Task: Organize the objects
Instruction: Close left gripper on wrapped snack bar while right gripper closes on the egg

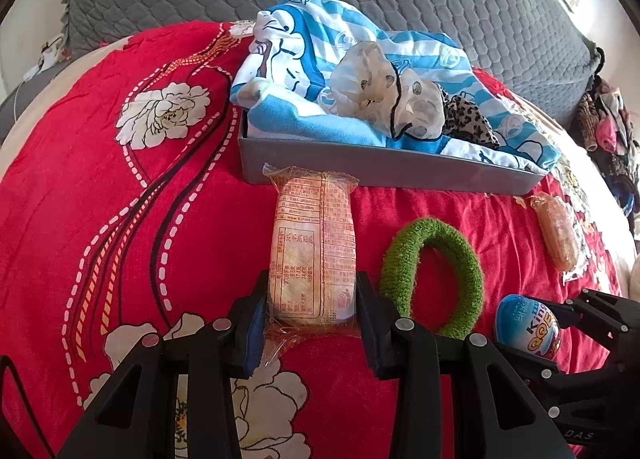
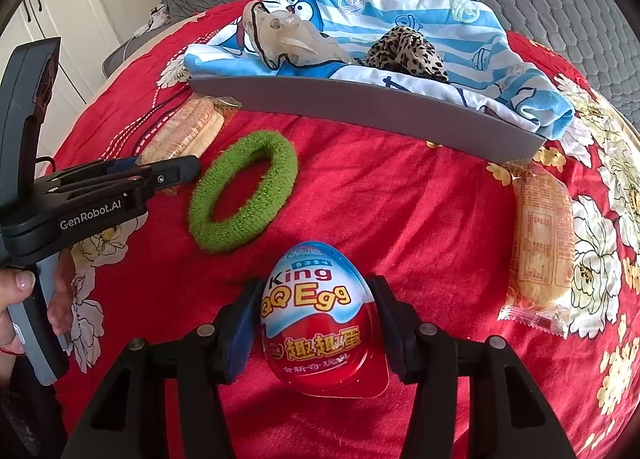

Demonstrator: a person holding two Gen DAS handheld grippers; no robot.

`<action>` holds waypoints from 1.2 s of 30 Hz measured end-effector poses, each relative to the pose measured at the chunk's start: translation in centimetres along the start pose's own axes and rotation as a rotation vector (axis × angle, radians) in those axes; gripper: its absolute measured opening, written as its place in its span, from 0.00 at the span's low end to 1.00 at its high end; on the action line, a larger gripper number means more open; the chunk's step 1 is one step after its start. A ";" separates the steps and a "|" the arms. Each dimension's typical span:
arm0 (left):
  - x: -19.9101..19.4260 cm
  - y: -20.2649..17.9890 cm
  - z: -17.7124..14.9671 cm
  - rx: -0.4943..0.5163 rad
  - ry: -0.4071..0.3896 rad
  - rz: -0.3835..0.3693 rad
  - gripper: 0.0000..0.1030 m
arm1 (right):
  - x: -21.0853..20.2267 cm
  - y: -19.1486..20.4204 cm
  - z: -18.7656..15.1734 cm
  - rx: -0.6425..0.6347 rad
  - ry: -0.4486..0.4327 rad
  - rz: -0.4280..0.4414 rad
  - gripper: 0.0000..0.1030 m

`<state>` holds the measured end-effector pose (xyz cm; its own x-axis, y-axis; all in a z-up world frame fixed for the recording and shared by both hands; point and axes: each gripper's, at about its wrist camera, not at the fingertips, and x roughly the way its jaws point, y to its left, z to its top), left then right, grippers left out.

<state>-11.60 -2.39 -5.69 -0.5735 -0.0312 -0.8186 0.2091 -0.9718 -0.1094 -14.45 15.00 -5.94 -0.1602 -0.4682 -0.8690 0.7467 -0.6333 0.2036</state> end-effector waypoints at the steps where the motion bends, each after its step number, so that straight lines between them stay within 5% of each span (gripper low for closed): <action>1: -0.1 0.0 0.0 -0.002 -0.001 0.000 0.40 | 0.0 0.0 0.0 -0.001 0.000 0.001 0.53; 36: -2.9 -2.1 -0.2 0.041 -0.050 -0.002 0.40 | -2.5 0.1 0.7 0.013 -0.077 0.027 0.52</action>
<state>-10.23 -0.25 -3.24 -0.6128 -0.0401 -0.7892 0.1760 -0.9806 -0.0868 -14.48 15.69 -3.39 -0.1895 -0.5304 -0.8263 0.7431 -0.6275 0.2324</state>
